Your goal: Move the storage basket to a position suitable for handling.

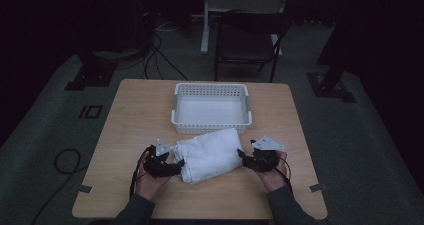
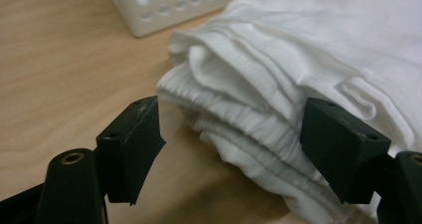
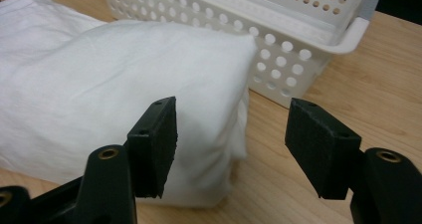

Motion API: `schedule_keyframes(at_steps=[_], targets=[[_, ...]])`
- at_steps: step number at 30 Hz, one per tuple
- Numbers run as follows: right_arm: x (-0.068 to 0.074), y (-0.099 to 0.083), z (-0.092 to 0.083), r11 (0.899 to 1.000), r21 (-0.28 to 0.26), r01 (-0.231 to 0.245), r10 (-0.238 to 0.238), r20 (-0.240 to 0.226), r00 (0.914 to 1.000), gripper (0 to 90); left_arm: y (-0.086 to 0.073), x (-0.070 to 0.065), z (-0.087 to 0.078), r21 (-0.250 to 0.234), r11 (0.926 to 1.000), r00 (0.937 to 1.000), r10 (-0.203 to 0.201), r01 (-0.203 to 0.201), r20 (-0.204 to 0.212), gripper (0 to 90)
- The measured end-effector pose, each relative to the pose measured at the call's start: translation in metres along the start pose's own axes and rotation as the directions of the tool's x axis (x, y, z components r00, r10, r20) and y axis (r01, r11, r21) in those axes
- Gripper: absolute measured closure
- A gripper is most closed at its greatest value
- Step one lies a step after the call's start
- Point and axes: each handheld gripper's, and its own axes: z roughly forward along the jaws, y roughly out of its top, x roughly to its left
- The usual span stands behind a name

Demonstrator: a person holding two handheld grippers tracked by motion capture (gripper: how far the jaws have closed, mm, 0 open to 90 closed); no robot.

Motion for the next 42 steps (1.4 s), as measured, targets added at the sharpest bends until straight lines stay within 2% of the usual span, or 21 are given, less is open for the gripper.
schedule_keyframes(at_steps=[8,12,17,22,25,30,36,42], targets=[[-0.004,0.0,0.005,1.0,0.012,-0.018,0.018,0.005,0.9998,37.5,0.014,0.018,0.017,-0.026,0.9991,0.9992,-0.033,0.032,-0.024,24.5],[-0.004,0.001,0.008,1.0,0.013,-0.029,0.029,-0.002,0.9996,37.6,0.019,0.025,0.022,-0.038,0.998,0.9986,-0.051,0.051,-0.012,27.2],[-0.005,0.007,0.01,0.999,0.004,-0.034,0.034,-0.008,0.9994,38.5,0.022,0.029,0.015,-0.054,0.9968,0.998,-0.059,0.058,-0.02,29.2],[-0.007,0.011,0.013,0.999,0.011,-0.047,0.047,-0.019,0.9987,40.7,0.026,0.039,0.006,-0.083,0.9914,0.9948,-0.102,0.101,-0.008,30.6],[-0.005,0.011,0.015,0.999,0.018,-0.047,0.048,-0.032,0.9983,41.0,0.027,0.041,0.0,-0.1,0.9887,0.9937,-0.112,0.111,0.003,30.9],[-0.004,0.01,0.014,0.998,0.025,-0.049,0.051,-0.049,0.9975,41.0,0.03,0.04,-0.007,-0.122,0.9854,0.9929,-0.118,0.119,0.015,30.9],[-0.006,0.01,0.014,0.998,0.024,-0.059,0.06,-0.046,0.9971,40.5,0.032,0.038,-0.012,-0.139,0.9815,0.9911,-0.128,0.132,0.035,30.9],[-0.007,0.011,0.013,0.997,0.023,-0.073,0.074,-0.05,0.996,38.8,0.036,0.035,-0.02,-0.16,0.9761,0.9876,-0.136,0.147,0.077,30.8]])
